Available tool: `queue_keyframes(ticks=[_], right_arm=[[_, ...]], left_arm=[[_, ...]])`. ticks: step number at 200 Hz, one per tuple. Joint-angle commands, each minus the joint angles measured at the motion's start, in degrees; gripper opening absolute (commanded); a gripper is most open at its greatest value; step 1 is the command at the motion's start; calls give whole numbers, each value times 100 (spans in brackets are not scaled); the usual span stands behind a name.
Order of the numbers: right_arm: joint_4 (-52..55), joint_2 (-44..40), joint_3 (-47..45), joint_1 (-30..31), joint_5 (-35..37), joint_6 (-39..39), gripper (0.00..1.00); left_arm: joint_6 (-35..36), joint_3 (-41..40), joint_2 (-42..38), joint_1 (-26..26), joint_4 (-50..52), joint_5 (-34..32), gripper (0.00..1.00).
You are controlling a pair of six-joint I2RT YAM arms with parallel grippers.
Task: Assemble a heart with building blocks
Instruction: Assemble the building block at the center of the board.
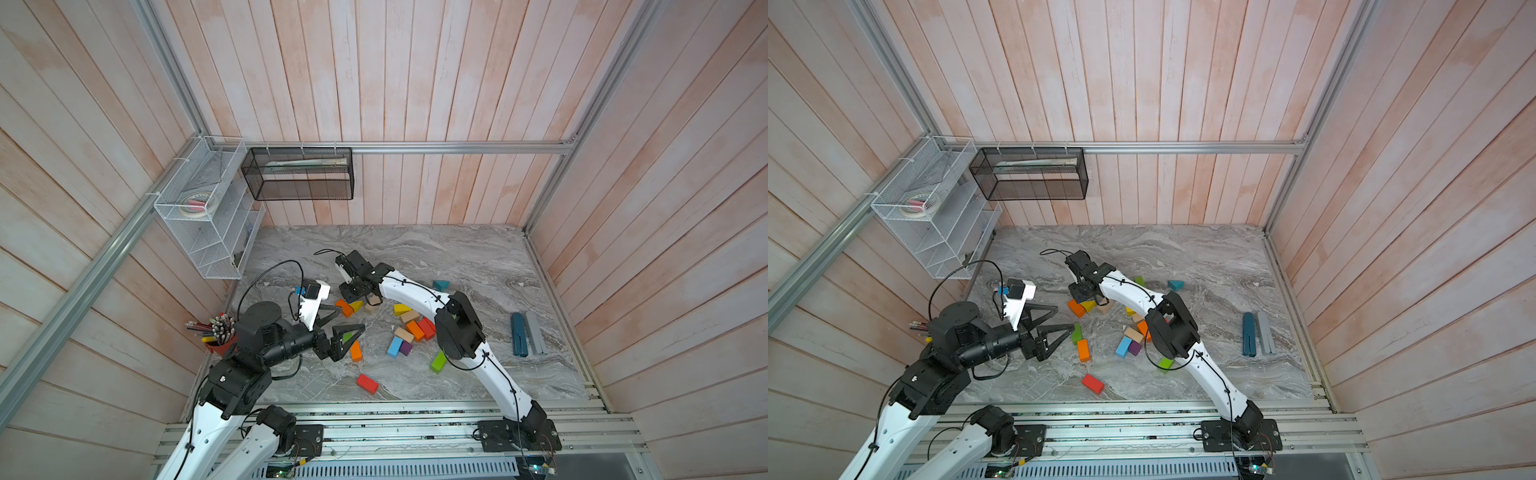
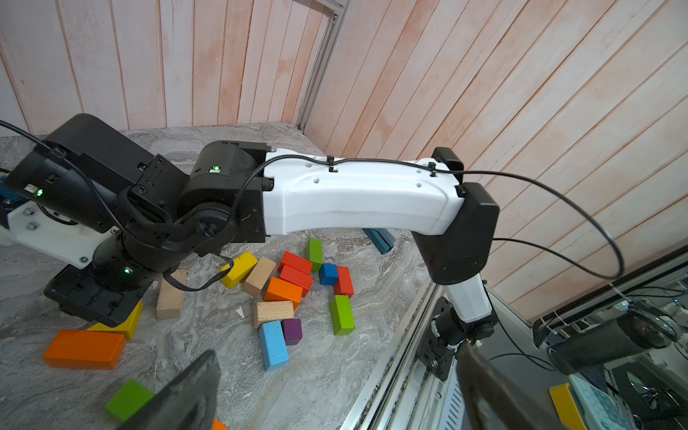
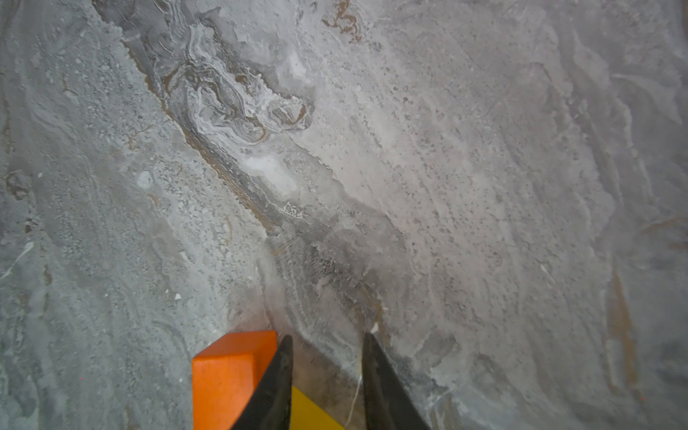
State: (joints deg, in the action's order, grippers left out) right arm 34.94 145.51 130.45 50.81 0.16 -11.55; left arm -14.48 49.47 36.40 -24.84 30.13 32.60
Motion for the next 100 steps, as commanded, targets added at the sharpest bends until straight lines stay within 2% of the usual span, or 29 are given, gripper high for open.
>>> queue_keyframes(ticks=[1, 100], right_arm=[[210, 12, -81, 55, 107, 159, 32], [235, -108, -392, 72, 113, 406, 31]], left_arm=[[-20, -90, -50, -25, -127, 45, 100], [-29, -91, -53, -28, -139, 51, 100]])
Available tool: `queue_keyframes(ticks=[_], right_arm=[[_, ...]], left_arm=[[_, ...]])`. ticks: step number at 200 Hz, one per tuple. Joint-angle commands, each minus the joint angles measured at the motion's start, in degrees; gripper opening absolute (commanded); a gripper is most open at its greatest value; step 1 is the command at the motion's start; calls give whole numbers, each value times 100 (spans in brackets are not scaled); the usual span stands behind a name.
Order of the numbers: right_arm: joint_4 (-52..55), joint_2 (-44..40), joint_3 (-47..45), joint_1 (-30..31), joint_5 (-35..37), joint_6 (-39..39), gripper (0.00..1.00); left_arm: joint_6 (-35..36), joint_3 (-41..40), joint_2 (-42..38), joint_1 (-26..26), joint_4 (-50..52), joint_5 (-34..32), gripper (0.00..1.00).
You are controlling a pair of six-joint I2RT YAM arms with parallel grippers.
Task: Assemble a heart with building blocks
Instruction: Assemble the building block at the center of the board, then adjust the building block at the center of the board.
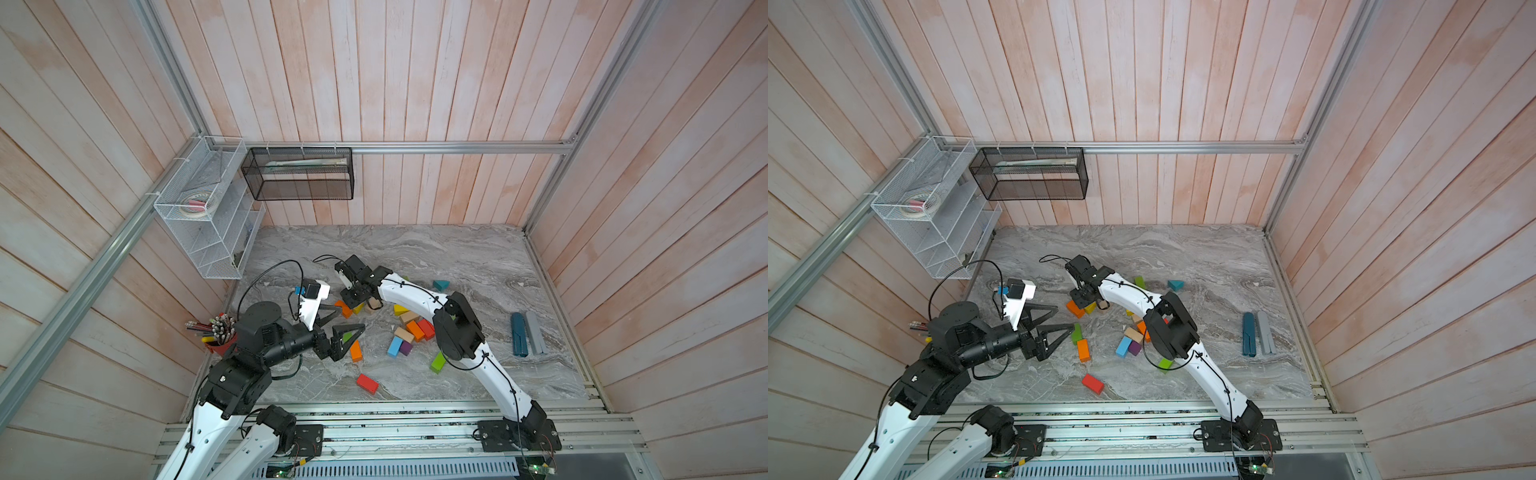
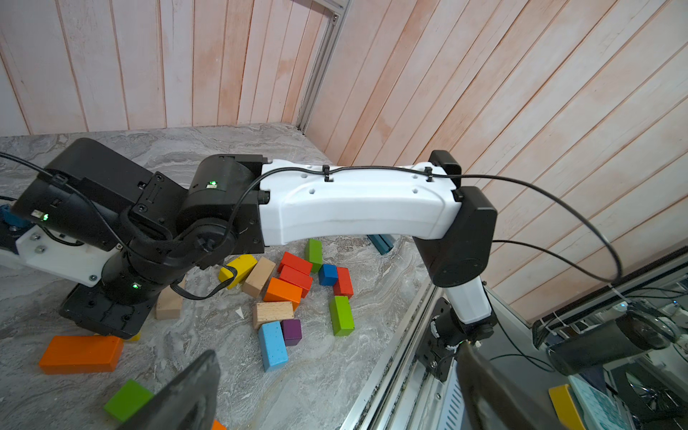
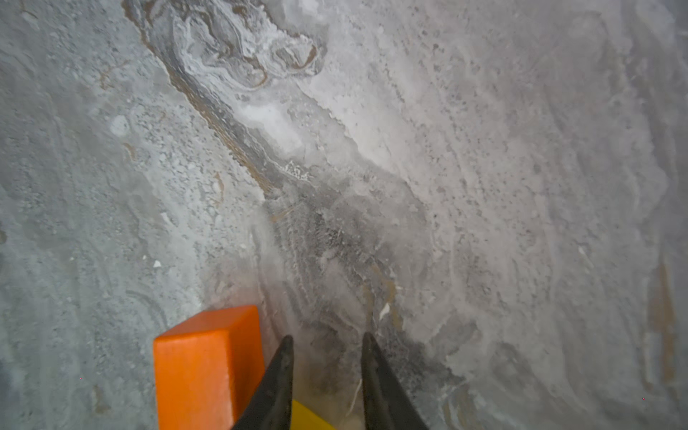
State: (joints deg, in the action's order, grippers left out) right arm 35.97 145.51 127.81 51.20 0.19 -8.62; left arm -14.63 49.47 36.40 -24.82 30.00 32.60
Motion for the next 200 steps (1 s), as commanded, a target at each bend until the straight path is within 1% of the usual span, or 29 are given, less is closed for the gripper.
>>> queue_keyframes(ticks=[1, 45, 94, 111, 131, 163, 185, 200], right_arm=[[131, -110, -135, 32, 112, 114, 31], [90, -216, -317, 37, 250, 117, 31], [77, -267, -167, 0, 445, -46, 31], [45, -330, -51, -18, 422, -52, 31], [-99, -537, -129, -16, 342, 30, 31], [-502, -1123, -803, -19, 239, 97, 31], [-871, -1716, -1614, -40, 157, 95, 31], [-1161, -2174, -2249, -52, 128, 91, 31]], left_arm=[[-13, -89, -54, -31, -126, 57, 100], [-28, -96, -53, -24, -143, 55, 100], [-31, -98, -41, -31, -152, 62, 100], [-40, -95, -45, -27, -160, 71, 100], [-56, -104, -39, -30, -159, 71, 100], [-184, -100, 62, -24, -146, -68, 100], [-454, -72, 176, -30, 31, -653, 100], [-635, -98, 243, -30, 68, -897, 100]])
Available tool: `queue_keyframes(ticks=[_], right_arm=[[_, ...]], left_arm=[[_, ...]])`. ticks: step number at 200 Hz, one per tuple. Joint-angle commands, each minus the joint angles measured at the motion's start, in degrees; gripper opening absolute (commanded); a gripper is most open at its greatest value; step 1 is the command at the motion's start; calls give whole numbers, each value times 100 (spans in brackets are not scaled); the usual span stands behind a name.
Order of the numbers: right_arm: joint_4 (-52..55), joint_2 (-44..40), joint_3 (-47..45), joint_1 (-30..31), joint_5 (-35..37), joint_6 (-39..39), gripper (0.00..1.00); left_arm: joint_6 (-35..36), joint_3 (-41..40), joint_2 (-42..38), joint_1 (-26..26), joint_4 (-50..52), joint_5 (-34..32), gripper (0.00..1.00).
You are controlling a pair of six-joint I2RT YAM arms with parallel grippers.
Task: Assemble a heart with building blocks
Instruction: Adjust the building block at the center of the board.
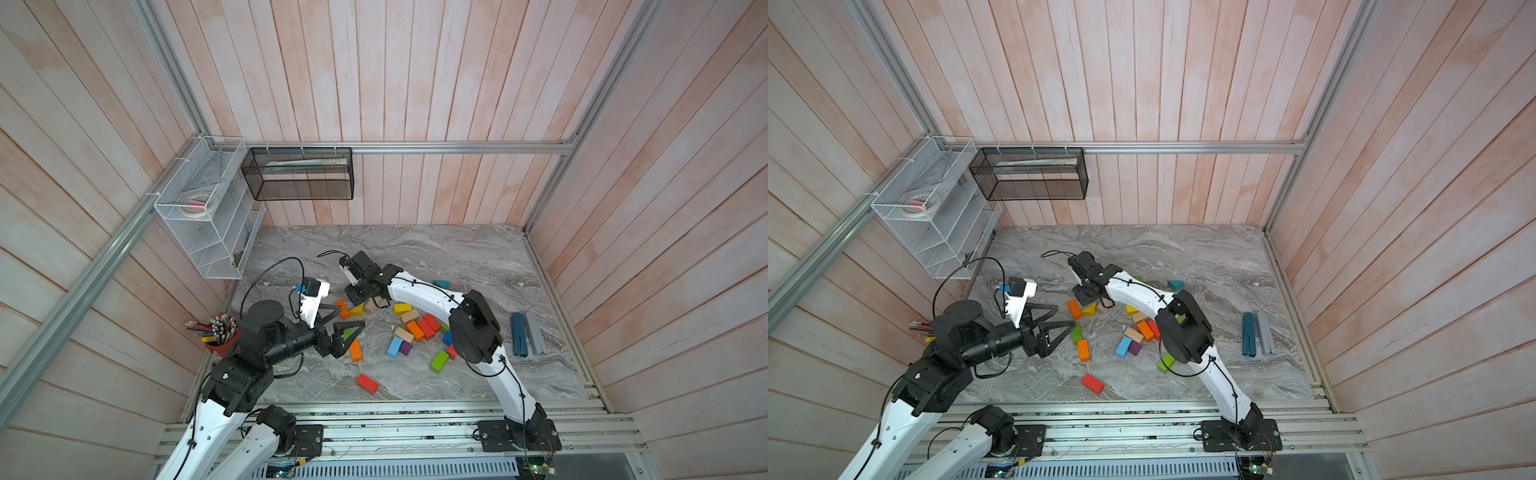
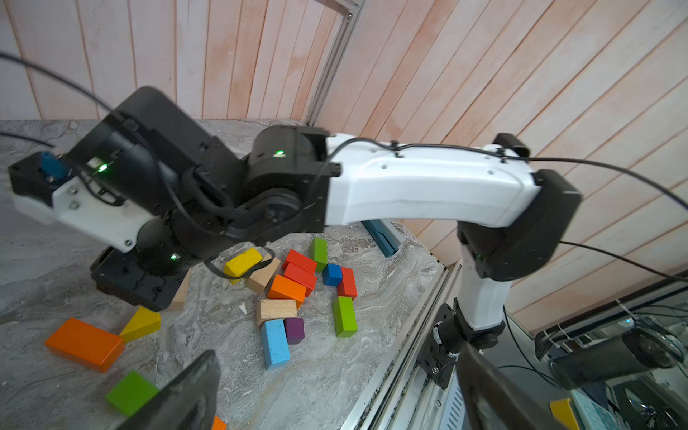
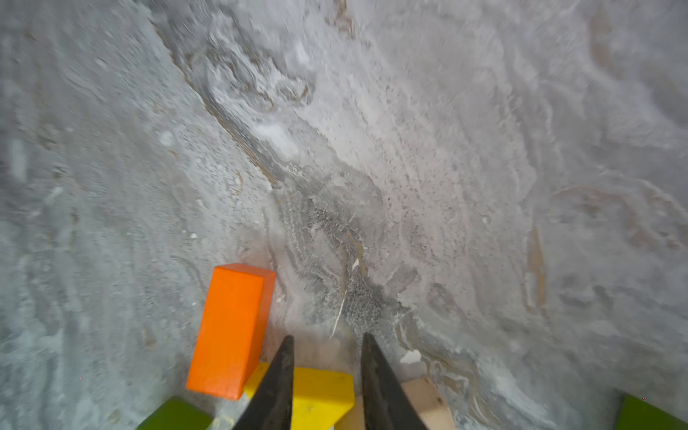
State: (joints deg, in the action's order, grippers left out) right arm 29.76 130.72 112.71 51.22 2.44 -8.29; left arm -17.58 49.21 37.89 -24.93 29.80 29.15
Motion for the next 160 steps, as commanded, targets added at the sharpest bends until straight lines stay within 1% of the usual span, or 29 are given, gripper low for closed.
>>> queue_keyframes(ticks=[1, 17, 39, 58, 80, 99, 128, 145, 160], right_arm=[[-554, -722, -779, -61, -96, 57, 31], [-769, -1205, -1414, -151, -146, 8, 32], [-1131, -1840, -2325, -315, -418, 7, 32], [-1482, -2305, -3037, -408, -544, 129, 34], [-1830, -2727, -3652, -468, -562, 272, 35], [-2021, -2927, -3932, -495, -604, 393, 35], [-2075, -2960, -4009, -490, -735, 550, 35], [-2157, -2882, -4006, -490, -937, 639, 36], [-2226, -2772, -3998, -449, -924, 695, 37]], left_arm=[[-350, -75, 95, -15, 83, -560, 100], [-504, -114, 212, -14, 123, -738, 100], [-994, -104, 540, 1, 354, -1464, 100], [-1284, -229, 844, 111, 191, -1523, 100], [-1560, -321, 1351, 469, 4, -1485, 100], [-1737, -304, 1910, 779, -151, -1475, 100], [-1912, -68, 2960, 1265, -300, -1388, 100], [-1969, 8, 3395, 1419, -615, -1248, 100], [-2099, 1, 3659, 1523, -949, -1113, 100]])
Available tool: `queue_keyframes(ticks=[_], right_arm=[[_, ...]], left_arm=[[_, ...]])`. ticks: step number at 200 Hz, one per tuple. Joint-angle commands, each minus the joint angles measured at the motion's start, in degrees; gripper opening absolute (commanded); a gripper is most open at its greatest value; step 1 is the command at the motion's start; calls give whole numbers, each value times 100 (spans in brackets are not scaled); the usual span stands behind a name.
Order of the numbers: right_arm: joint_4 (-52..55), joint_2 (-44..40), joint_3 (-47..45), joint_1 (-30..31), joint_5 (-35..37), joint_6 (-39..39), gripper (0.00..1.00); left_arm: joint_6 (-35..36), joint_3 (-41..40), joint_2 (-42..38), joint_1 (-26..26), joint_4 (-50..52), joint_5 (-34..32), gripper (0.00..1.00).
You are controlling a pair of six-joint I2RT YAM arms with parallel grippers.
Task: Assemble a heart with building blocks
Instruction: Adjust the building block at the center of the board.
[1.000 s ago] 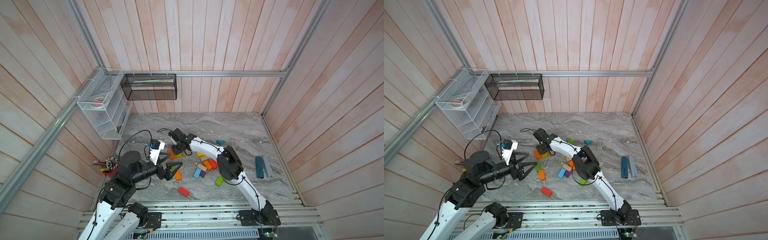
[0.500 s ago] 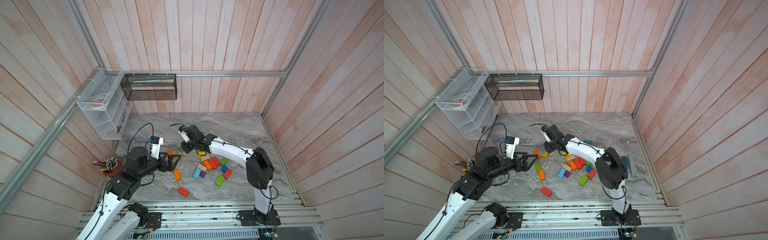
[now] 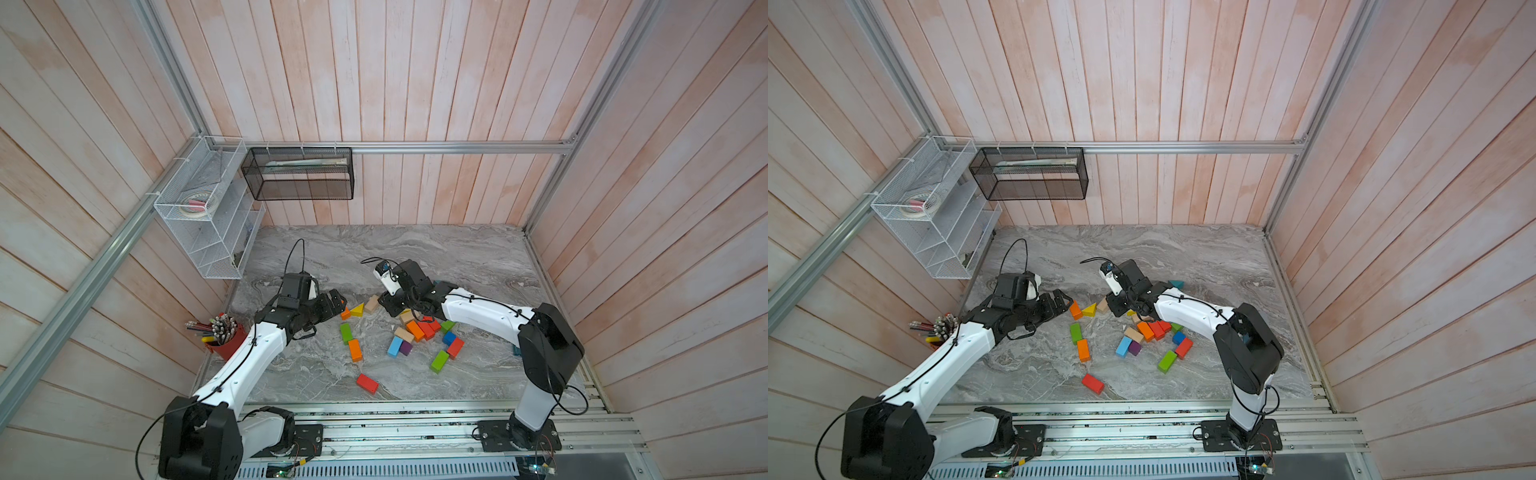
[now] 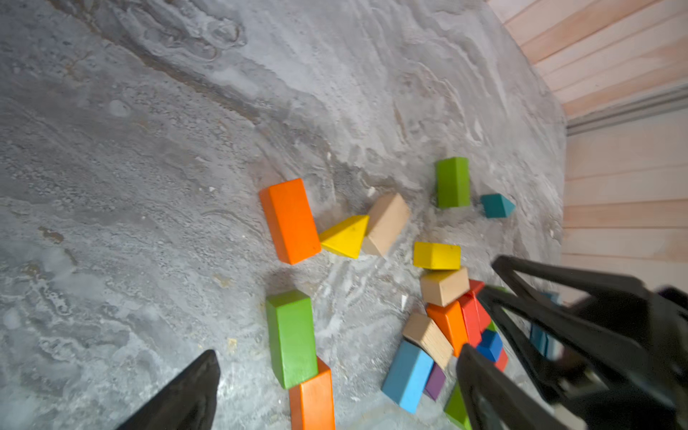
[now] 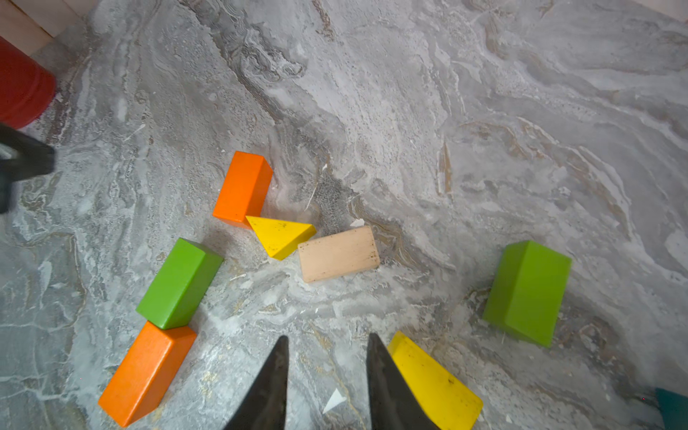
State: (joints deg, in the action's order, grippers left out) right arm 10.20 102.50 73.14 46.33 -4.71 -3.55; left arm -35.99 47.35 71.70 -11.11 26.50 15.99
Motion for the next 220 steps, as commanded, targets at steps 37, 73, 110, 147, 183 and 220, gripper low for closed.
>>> queue_keyframes(ticks=[37, 73, 110, 147, 183, 220], right_arm=[[-361, 440, 177, 256, 207, 406, 57], [-87, 1024, 762, 512, 668, 683, 70], [224, 1582, 1410, 697, 1206, 956, 79], [628, 2129, 2025, 780, 1574, 1019, 81], [789, 2392, 2285, 806, 1557, 1008, 82], [825, 2503, 2389, 808, 1551, 997, 82]], left_arm=[[-440, 4, 511, 359, -1097, 234, 85], [-639, -527, 397, 944, -1632, 699, 71], [-612, -734, 432, 1173, -1802, 976, 70], [-585, -846, 358, 1236, -1903, 1046, 69], [-523, -955, 279, 1252, -2055, 1105, 62], [-533, -973, 346, 1252, -2120, 1169, 62]])
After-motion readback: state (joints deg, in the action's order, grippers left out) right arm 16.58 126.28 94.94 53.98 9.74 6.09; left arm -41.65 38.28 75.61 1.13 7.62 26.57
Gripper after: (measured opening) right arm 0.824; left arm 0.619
